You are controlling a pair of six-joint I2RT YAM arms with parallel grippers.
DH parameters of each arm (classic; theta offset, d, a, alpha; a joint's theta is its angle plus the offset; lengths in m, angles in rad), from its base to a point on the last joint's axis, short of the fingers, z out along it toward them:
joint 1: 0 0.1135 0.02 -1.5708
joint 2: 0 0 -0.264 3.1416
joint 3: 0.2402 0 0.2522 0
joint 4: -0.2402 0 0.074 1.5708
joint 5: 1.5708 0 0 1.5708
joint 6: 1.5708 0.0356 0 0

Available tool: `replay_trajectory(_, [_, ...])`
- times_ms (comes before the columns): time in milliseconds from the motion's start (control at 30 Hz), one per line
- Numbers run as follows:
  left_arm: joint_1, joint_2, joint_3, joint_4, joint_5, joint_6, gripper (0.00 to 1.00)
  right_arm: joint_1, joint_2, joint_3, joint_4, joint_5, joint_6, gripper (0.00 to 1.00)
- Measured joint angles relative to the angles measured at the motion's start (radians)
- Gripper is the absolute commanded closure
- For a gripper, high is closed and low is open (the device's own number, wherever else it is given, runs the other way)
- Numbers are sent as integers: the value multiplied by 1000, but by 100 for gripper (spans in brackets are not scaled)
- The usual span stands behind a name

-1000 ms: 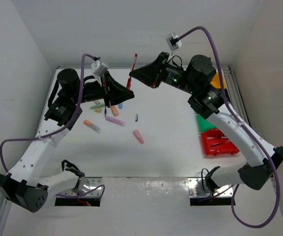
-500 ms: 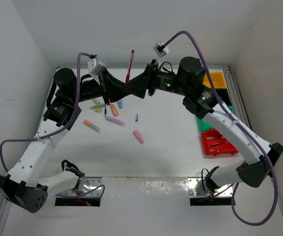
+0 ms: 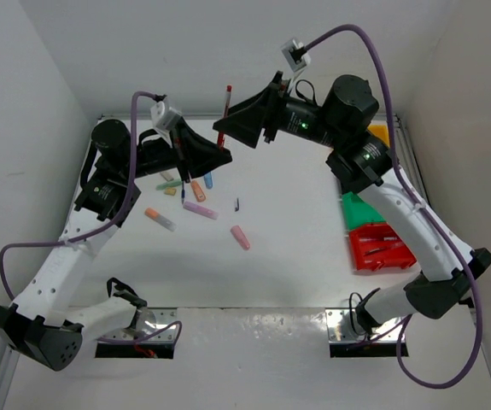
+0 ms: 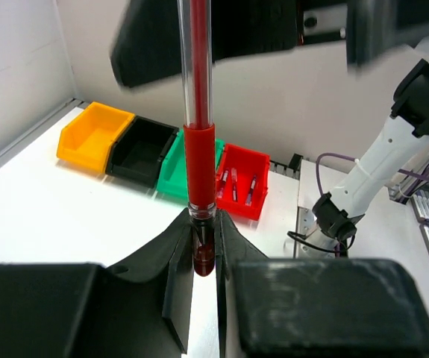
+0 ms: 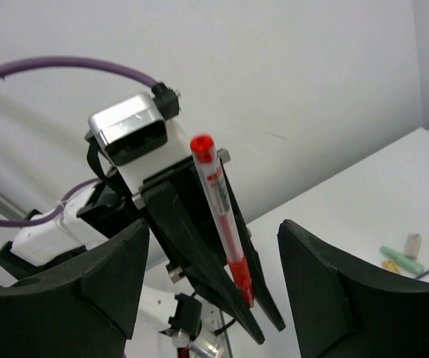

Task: Sort the stationery into containers
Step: Close the pen cap on the pen.

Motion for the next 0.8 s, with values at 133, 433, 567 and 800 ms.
replay_trajectory(133, [0,-6,-11,7,3,-8,100,-20,20,52,0,1,-12,33])
replay_trajectory(433, [-9,-6,-18,7,13,-16,100,-31,61,96,-1,2,-42,37])
replay_trajectory(567, [-15,-6,-22,7,20,-21,100,-31,73,107,-2,6,-49,40])
replay_trajectory(800, [-21,-6,-31,6,28,-26,100,-35,78,126,0,9,-53,49])
